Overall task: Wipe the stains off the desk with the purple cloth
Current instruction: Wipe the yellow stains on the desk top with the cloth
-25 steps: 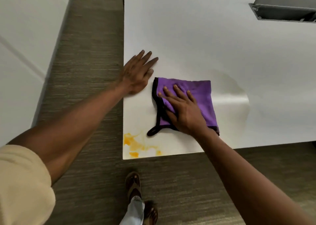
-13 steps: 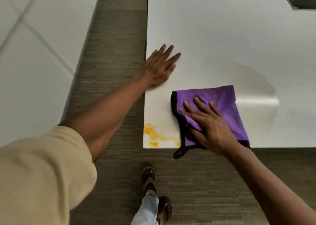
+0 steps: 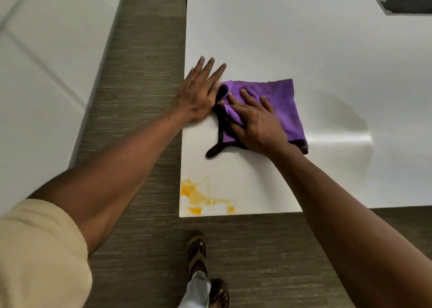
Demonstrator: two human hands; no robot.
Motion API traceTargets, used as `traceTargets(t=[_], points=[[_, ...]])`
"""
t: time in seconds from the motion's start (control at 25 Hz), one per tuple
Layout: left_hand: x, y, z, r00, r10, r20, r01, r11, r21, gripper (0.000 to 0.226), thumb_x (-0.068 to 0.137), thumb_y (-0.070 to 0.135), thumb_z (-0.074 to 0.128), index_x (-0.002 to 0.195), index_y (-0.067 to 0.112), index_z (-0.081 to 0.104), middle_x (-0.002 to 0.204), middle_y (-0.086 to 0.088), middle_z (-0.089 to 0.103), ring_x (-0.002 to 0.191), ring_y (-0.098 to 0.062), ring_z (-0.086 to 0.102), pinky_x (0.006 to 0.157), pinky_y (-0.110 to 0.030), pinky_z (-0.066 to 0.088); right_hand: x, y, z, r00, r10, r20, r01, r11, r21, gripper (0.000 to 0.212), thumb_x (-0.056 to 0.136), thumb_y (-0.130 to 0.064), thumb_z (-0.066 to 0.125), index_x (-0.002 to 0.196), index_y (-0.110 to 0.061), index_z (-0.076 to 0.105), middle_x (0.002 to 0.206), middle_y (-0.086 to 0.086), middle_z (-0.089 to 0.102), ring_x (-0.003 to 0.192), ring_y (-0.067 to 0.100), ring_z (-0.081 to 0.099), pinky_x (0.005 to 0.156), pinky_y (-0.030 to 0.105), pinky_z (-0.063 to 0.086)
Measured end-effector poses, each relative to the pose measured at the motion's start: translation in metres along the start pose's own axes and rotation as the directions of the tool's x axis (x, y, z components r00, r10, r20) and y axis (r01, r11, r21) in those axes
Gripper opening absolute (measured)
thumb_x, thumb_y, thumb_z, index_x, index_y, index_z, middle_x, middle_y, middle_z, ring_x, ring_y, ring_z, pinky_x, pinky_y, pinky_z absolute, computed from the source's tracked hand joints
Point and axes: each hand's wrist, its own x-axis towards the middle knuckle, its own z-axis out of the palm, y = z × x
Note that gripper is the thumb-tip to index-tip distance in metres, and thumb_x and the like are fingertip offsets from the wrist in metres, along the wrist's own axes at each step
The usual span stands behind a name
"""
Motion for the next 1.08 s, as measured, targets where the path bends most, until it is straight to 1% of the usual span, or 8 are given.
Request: traceTargets(t=[0.12, 0.28, 0.36, 0.52, 0.64, 0.76, 0.88, 1.08], points=[[-0.001, 0.001, -0.002, 0.999, -0.005, 0.033, 0.004, 1.000, 0.020, 0.051, 0.109, 0.030, 0.027, 0.159, 0.029, 0.024, 0.169, -0.004, 0.015, 0.157, -0.024, 0.000, 0.126, -0.046, 0.008, -0.051, -0.009, 0.006, 0.999, -0.011, -0.033, 0.013, 0.998, 0.056, 0.053, 0.105, -0.044, 0.048, 0.157, -0.038, 0.039, 0.167, -0.013, 0.031, 0.160, 0.016, 0.014, 0.130, 0.051, 0.009], [-0.005, 0.005, -0.001, 0.997, -0.022, 0.074, 0.020, 0.999, 0.039, 0.051, 0.109, 0.034, 0.024, 0.160, 0.036, 0.018, 0.170, 0.003, 0.008, 0.156, -0.019, -0.008, 0.127, -0.042, 0.001, -0.164, -0.030, 0.024, 0.998, -0.036, -0.056, 0.037, 0.999, 0.032, 0.061, 0.097, -0.049, 0.047, 0.157, -0.045, 0.035, 0.167, -0.018, 0.028, 0.160, 0.012, 0.014, 0.128, 0.049, 0.014], [-0.005, 0.005, -0.003, 0.996, -0.036, 0.081, 0.035, 0.999, 0.013, 0.051, 0.109, 0.033, 0.025, 0.160, 0.036, 0.018, 0.170, 0.003, 0.009, 0.156, -0.018, -0.008, 0.127, -0.041, 0.000, -0.186, -0.034, 0.028, 0.997, -0.039, -0.064, 0.041, 0.999, 0.025, 0.061, 0.097, -0.049, 0.048, 0.157, -0.048, 0.034, 0.166, -0.021, 0.029, 0.160, 0.012, 0.017, 0.127, 0.048, 0.016], [-0.002, 0.005, -0.002, 0.998, -0.024, 0.065, 0.023, 1.000, 0.018, 0.052, 0.109, 0.032, 0.027, 0.160, 0.034, 0.019, 0.170, 0.001, 0.010, 0.157, -0.019, -0.007, 0.127, -0.041, 0.001, -0.127, -0.006, 0.017, 0.997, -0.069, -0.030, 0.070, 0.997, 0.023, 0.057, 0.100, -0.056, 0.038, 0.156, -0.048, 0.034, 0.165, -0.020, 0.030, 0.159, 0.012, 0.015, 0.128, 0.045, 0.014], [-0.003, 0.004, 0.000, 0.999, -0.009, 0.037, 0.007, 0.999, 0.049, 0.052, 0.108, 0.030, 0.031, 0.159, 0.033, 0.022, 0.169, 0.000, 0.013, 0.157, -0.020, -0.003, 0.127, -0.042, 0.004, -0.045, 0.019, 0.002, 1.000, -0.001, -0.009, 0.001, 1.000, 0.007, 0.055, 0.104, -0.052, 0.038, 0.157, -0.043, 0.035, 0.166, -0.017, 0.028, 0.159, 0.013, 0.013, 0.129, 0.050, 0.011], [-0.001, 0.007, -0.001, 0.999, 0.012, 0.046, -0.017, 0.995, 0.099, 0.052, 0.108, 0.030, 0.033, 0.159, 0.030, 0.023, 0.169, -0.001, 0.014, 0.157, -0.021, 0.002, 0.126, -0.042, 0.005, 0.008, 0.022, -0.010, 0.998, 0.062, -0.013, -0.062, 0.998, -0.004, 0.054, 0.108, -0.046, 0.042, 0.160, -0.039, 0.032, 0.169, -0.014, 0.025, 0.161, 0.017, 0.011, 0.130, 0.051, 0.007], [-0.002, 0.006, -0.001, 0.999, 0.007, 0.042, -0.011, 0.995, 0.104, 0.053, 0.108, 0.029, 0.033, 0.160, 0.032, 0.021, 0.169, 0.000, 0.013, 0.157, -0.020, 0.002, 0.127, -0.041, 0.004, -0.021, 0.013, -0.003, 0.996, 0.072, -0.046, -0.069, 0.996, 0.059, 0.055, 0.106, -0.043, 0.045, 0.159, -0.038, 0.034, 0.169, -0.013, 0.028, 0.161, 0.016, 0.011, 0.130, 0.051, 0.007], [-0.004, 0.008, 0.006, 1.000, -0.010, 0.019, 0.009, 0.997, 0.080, 0.053, 0.108, 0.032, 0.031, 0.159, 0.036, 0.019, 0.169, 0.005, 0.010, 0.157, -0.016, -0.004, 0.127, -0.040, 0.000, -0.149, -0.009, 0.022, 0.995, 0.063, -0.075, -0.059, 0.997, 0.052, 0.063, 0.098, -0.050, 0.044, 0.158, -0.052, 0.025, 0.166, -0.028, 0.021, 0.160, 0.005, 0.004, 0.129, 0.043, 0.004]])
